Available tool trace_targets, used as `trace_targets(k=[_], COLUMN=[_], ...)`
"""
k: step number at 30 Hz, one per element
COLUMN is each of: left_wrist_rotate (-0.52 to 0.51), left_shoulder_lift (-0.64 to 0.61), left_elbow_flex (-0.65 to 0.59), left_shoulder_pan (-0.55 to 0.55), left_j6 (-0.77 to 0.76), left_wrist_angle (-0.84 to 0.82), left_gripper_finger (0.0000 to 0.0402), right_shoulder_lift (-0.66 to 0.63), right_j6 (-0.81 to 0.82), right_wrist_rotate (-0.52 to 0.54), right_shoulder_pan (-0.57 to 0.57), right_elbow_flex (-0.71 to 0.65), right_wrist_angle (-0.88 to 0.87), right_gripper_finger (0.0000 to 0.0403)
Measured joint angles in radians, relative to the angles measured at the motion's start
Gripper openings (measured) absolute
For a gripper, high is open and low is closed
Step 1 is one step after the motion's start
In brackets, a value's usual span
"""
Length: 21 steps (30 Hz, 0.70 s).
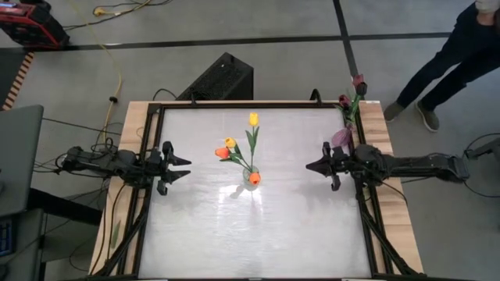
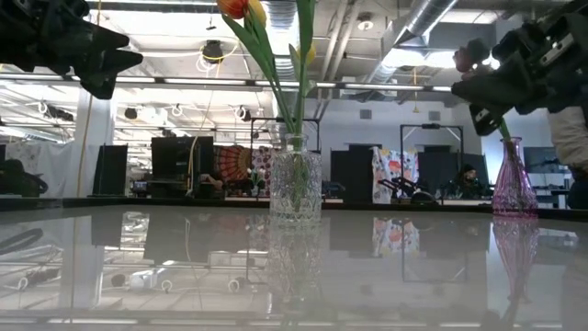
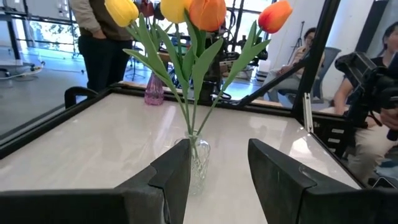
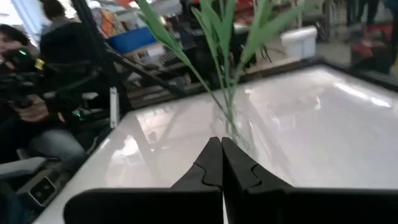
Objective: Sort flowers into vase by color
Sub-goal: Return to Home Position
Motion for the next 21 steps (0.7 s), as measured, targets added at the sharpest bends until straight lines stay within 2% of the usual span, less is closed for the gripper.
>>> trace_targets(k=[7, 21], left_wrist_rotate=[-0.006, -0.008], left_shoulder_lift=[0.0, 0.0], left_elbow_flex=[-0.013, -0.117], left_shoulder_pan=[0.0, 0.0], left_j6=[-0.015, -0.049], left_wrist_angle=[0.001, 0.102], left_gripper_finger=[0.0149, 0.0149], right_shoulder_lift=[0.0, 0.0], right_j6=[0.0, -0.026], right_wrist_rotate=[-0.003, -0.002], right_shoulder_pan=[-0.054, -0.057], right_elbow_flex=[0.0, 0.0], right_wrist_angle=[-0.101, -0.155], right_gripper_finger=[0.0017, 0.0017])
